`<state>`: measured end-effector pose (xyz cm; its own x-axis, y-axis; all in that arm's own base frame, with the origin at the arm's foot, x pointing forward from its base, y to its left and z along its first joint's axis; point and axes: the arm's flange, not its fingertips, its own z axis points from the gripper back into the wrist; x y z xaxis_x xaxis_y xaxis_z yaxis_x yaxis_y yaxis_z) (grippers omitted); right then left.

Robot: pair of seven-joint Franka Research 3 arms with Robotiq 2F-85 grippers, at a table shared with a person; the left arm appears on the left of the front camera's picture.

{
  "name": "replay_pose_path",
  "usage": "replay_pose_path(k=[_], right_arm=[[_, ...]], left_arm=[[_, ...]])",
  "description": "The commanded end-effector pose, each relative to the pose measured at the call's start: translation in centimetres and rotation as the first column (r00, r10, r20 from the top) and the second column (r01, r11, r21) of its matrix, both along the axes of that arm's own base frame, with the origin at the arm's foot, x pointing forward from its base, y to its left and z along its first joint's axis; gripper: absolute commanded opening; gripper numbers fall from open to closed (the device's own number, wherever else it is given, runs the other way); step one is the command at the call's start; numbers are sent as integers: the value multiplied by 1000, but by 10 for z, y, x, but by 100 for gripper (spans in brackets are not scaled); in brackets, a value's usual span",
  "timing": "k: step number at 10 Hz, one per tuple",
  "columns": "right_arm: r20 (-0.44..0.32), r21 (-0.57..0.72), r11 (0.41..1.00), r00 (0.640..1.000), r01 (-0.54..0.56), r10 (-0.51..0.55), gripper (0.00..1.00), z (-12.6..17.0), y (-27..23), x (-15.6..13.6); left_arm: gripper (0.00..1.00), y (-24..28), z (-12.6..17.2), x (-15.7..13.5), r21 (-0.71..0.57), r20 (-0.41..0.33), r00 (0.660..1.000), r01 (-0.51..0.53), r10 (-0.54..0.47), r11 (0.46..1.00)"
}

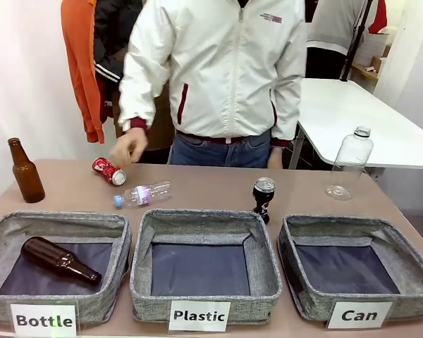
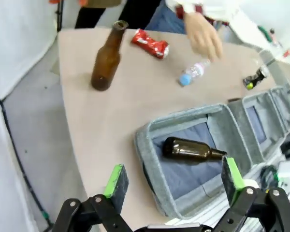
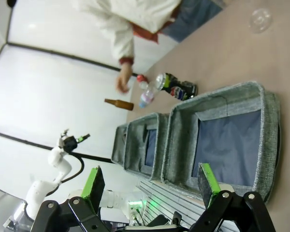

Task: Sort the can waste into the basket.
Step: Pick up the can waste from the table and place it in the right Fabric basket.

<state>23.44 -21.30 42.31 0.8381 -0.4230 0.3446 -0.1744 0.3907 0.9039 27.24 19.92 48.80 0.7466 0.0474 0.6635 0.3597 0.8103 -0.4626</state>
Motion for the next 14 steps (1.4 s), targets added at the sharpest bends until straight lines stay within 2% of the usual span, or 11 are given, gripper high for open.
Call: replay_pose_path(k=[1, 3, 4, 5, 7, 8, 9, 10, 14], right_arm=[[37, 6, 1000, 999, 0, 0, 100, 1, -1, 2], [37, 6, 1000, 999, 0, 0, 100, 1, -1, 2], [37, 6, 1000, 999, 0, 0, 100, 1, -1, 2], [37, 6, 1000, 999, 0, 0, 100, 1, -1, 2], [37, 6, 1000, 999, 0, 0, 100, 1, -1, 2], [37, 6, 1000, 999, 0, 0, 100, 1, -1, 2], [37, 6, 1000, 999, 0, 0, 100, 1, -1, 2], [37, 6, 1000, 999, 0, 0, 100, 1, -1, 2], [37, 6, 1000, 999, 0, 0, 100, 1, -1, 2]], left_arm=[[100, -57, 16, 21, 177, 9, 993, 114, -117, 978], [100, -131, 38, 63, 354, -4, 996, 81, -85, 932], [100, -178, 44, 83, 469, 15, 999, 24, -35, 883], [100, -214, 45, 99, 537, 5, 999, 40, -51, 843], [100, -272, 37, 133, 643, 17, 1000, -5, -8, 766], [100, -290, 31, 150, 622, -11, 1000, 1, 8, 783], [100, -292, 31, 157, 568, -108, 989, -21, 99, 823], [100, -292, 28, 126, 618, 48, 997, 18, -61, 786], [100, -292, 28, 126, 618, 48, 997, 18, -61, 786]])
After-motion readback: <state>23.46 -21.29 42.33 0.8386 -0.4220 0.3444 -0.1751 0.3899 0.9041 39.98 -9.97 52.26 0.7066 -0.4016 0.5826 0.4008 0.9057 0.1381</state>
